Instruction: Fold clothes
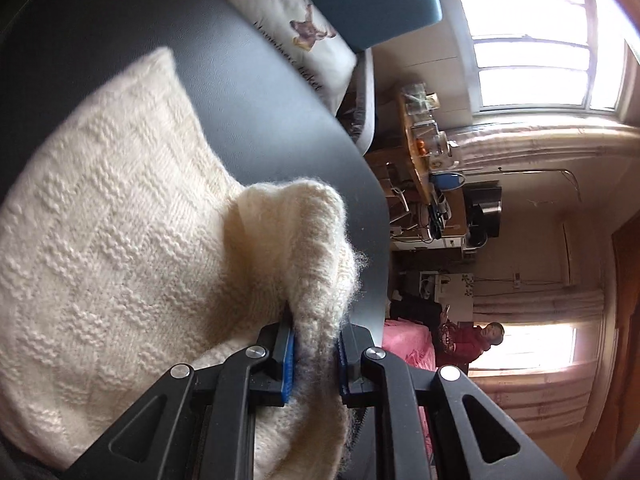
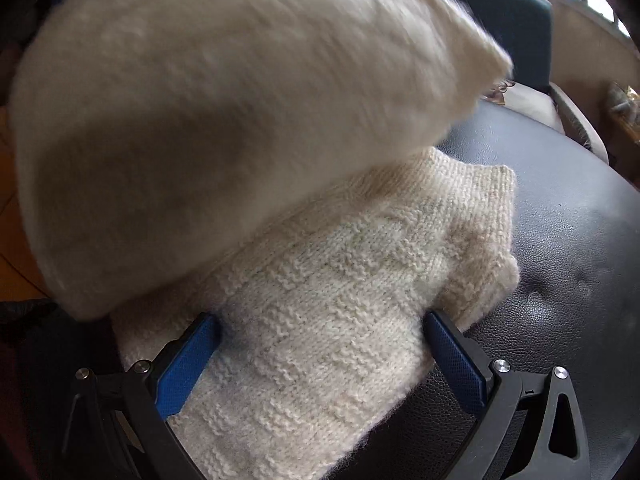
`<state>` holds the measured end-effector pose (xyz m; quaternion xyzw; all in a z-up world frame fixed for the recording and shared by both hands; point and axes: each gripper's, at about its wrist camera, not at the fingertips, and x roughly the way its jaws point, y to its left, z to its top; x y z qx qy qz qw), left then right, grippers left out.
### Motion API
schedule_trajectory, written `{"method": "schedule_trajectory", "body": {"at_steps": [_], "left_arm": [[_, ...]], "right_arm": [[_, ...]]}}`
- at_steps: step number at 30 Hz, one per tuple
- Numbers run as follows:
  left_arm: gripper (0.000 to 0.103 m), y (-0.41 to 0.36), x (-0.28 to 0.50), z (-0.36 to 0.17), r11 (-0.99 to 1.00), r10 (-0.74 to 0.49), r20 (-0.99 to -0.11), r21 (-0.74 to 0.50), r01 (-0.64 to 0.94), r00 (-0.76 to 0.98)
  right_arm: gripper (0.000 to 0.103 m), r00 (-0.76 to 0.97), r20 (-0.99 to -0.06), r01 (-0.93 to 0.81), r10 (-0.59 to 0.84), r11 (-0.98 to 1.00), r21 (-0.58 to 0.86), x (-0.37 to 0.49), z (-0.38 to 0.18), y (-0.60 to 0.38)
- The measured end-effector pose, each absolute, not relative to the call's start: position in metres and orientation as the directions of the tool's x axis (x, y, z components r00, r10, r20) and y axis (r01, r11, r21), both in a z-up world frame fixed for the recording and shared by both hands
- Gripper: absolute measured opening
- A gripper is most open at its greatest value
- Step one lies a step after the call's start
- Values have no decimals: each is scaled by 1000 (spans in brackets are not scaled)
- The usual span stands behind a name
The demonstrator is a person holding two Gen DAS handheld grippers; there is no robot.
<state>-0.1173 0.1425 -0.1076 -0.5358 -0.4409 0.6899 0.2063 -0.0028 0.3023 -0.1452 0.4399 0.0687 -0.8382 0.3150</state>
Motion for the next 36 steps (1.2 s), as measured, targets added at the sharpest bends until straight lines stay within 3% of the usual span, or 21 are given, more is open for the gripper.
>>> {"method": "schedule_trajectory", "body": {"at_steps": [7, 9, 14, 18, 21, 24, 28, 32, 34, 36], "left_arm": [[20, 153, -107, -106, -453, 814, -510, -857, 247, -278], [20, 155, -104, -96, -389, 865, -439, -893, 225, -245], [20, 144, -94, -47, -363, 903, -364, -930, 49, -228], [20, 90, -102, -30, -495, 825, -450, -867, -55, -342], [20, 44, -101, -54, -603, 736, -543, -797, -27, -404], [20, 20, -91, -81, -629, 709, -573, -777, -2, -410], [20, 21, -84, -98, -602, 749, -526, -794, -81, -403], [20, 36, -88, -100, -586, 784, -485, -784, -203, -388], [20, 48, -89, -106, -597, 791, -505, -761, -254, -346], [20, 59, -86, -119, -626, 779, -558, -723, -293, -287]], "right_arm": [[103, -445, -743, 577, -499, -795, 188, 19, -123, 317], [103, -450, -741, 560, -499, -804, 202, 32, -120, 330], [103, -458, -742, 474, -490, -840, 262, 62, -126, 358], [103, -480, -718, 428, -504, -849, 310, 96, -117, 370], [103, -511, -655, 439, -556, -824, 357, 118, -95, 374], [103, -526, -588, 503, -615, -782, 367, 128, -66, 360], [103, -416, -611, 615, -674, -703, 357, 85, -51, 320], [103, -172, -707, 631, -686, -628, 455, 41, -72, 269], [103, -85, -672, 596, -735, -578, 557, 34, -79, 257], [103, -3, -564, 545, -826, -474, 691, 43, -83, 255]]}}
